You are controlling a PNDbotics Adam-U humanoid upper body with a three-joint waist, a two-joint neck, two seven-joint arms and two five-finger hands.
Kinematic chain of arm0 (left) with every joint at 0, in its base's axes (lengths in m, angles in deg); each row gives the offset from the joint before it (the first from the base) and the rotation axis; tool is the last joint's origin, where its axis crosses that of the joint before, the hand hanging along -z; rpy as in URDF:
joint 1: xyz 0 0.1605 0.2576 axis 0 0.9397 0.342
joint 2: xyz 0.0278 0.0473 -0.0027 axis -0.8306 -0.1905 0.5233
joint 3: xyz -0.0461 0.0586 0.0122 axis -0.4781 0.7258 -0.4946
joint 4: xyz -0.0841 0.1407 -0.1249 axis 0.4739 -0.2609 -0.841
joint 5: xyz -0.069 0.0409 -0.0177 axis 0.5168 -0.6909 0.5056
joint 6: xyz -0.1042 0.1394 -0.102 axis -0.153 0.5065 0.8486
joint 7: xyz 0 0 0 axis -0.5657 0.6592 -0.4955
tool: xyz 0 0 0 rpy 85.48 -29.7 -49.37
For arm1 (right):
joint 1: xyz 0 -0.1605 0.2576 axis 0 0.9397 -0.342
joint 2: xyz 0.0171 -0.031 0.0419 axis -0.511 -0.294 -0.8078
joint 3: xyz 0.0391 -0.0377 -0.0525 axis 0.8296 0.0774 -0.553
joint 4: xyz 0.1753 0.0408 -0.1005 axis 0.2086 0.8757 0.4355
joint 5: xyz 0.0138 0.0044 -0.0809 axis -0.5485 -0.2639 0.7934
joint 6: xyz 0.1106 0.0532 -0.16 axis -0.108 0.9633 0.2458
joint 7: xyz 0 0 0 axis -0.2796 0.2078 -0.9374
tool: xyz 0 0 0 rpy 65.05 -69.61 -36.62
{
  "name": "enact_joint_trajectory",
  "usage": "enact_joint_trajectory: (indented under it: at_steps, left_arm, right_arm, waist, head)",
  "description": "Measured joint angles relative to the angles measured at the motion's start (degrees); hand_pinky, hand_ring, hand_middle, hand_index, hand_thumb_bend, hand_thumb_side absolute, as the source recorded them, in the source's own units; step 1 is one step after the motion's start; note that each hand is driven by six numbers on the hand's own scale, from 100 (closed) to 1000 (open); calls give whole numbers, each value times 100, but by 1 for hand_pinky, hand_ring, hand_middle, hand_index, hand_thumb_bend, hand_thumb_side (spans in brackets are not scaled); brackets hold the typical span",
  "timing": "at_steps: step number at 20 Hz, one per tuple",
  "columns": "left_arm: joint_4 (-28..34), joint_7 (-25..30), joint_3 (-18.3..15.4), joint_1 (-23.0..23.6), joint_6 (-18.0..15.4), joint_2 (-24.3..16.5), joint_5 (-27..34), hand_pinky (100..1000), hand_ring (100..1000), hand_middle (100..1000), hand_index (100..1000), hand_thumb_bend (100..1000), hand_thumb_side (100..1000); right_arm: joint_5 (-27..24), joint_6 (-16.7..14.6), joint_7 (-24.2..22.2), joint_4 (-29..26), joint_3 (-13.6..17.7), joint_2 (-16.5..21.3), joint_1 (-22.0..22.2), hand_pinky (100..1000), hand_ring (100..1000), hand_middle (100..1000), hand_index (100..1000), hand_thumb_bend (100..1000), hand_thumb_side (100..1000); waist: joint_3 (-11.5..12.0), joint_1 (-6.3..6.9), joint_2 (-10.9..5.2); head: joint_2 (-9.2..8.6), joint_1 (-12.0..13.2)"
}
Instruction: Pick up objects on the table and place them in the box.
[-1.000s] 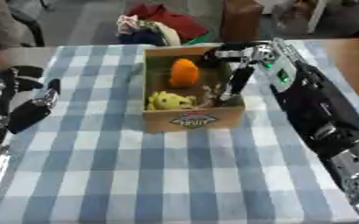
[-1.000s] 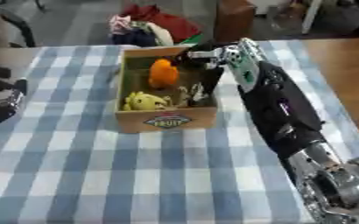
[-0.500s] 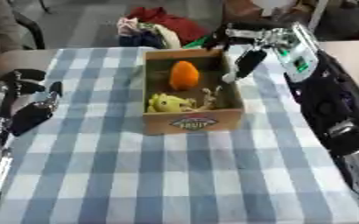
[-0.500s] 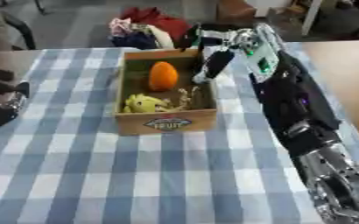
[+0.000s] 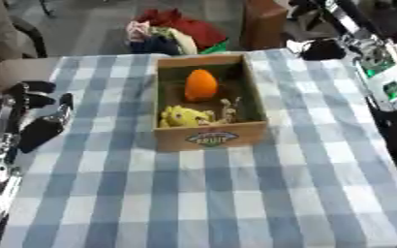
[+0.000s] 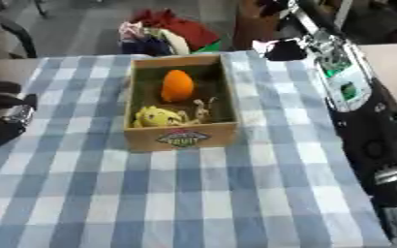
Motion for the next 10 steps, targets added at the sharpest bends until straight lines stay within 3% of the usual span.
enact_joint_trajectory:
  at_steps: [5, 10]
  left_arm:
    - [-31, -190, 0, 61, -97, 1, 175, 759, 642, 627, 667, 285, 190]
    - [-67, -368, 2, 106, -232, 4, 349, 760, 646, 625, 663, 283, 187]
  right_arm:
    - [-666, 273, 146, -387, 126, 178, 458, 574, 791, 626, 810, 121, 100]
    - [-1368, 435, 371, -599, 312, 222, 818, 565, 786, 615, 800, 104, 100]
  waist:
    - [-87, 0, 0]
    - [-144, 10, 2]
  head:
    - [-1, 42]
    - [-2, 64]
